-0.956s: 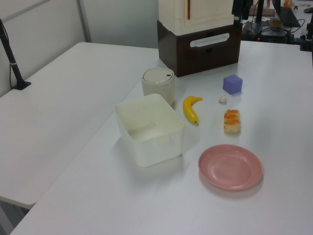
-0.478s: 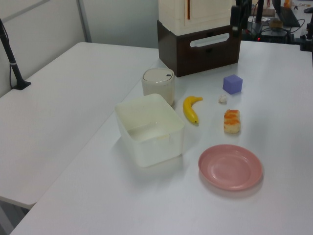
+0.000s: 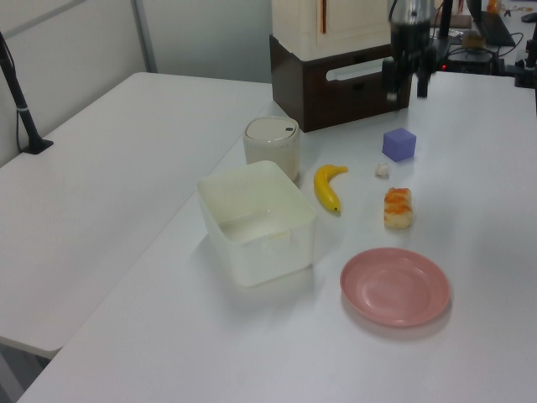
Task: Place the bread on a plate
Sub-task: 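Lower the open gripper over the orange-topped bread roll and close on it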
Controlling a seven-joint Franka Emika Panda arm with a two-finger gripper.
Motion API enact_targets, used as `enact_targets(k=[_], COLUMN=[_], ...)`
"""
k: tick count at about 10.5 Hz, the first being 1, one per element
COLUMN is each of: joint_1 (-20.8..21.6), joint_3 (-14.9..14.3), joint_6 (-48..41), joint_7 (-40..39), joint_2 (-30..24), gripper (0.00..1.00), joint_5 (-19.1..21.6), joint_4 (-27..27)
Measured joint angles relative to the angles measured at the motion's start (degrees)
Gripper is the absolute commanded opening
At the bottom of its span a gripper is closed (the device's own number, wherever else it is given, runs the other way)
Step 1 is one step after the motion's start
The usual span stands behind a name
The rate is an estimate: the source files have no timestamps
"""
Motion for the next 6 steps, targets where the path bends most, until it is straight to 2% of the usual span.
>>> enact_targets(k=[4, 6], joint_1=[2.47, 2.98], joint_3=[3.19, 3.40], joint_6=[16.05, 21.97], joint_7=[16.76, 20.97], joint_2=[-0.13, -0.13], gripper=[1.00, 1.00], joint_5=[0.03, 0.03], joint_4=[-14.74, -19.41])
